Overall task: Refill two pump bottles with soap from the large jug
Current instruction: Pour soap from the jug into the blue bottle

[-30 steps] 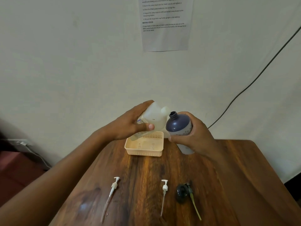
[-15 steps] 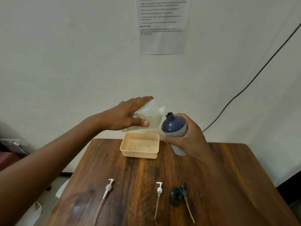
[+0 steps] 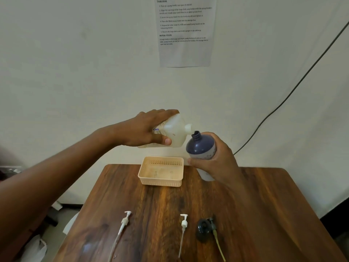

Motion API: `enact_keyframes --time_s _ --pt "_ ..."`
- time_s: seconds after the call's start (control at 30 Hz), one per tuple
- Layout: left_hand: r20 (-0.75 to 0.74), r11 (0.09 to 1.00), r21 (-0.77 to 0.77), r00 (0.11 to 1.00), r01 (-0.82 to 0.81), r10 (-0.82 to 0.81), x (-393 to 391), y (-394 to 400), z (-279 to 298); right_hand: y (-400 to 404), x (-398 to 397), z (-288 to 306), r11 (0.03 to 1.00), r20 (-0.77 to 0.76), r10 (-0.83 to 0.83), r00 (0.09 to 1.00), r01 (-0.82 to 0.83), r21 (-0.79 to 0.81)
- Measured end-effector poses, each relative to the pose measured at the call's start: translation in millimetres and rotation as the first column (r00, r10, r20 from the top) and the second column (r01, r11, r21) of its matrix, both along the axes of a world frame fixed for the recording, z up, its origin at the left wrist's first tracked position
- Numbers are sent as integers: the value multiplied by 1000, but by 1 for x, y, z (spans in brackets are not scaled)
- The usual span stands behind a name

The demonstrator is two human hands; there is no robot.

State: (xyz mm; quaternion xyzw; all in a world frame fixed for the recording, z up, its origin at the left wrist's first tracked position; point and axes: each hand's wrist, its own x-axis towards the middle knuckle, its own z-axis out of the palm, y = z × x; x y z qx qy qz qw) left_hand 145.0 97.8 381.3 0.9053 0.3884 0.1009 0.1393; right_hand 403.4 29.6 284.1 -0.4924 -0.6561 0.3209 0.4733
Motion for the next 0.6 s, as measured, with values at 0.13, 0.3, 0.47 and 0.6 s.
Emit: enact_keyframes --time_s 0.13,0.3,0.47,0.6 --pt "-17 1000 11 1000 1 -1 3 -2 6 0 1 0 1000 -9 -6 1000 6 6" --pt "-36 1000 27 999 12 -11 5 -1 10 0 1 1 1000 -30 -3 1000 4 6" --pt "-44 999 28 999 24 -22 6 0 13 -2 1 4 1000 -41 -7 999 8 13" --pt "-48 999 30 999 23 -21 6 1 14 -2 2 4 1000 -43 -10 999 10 18"
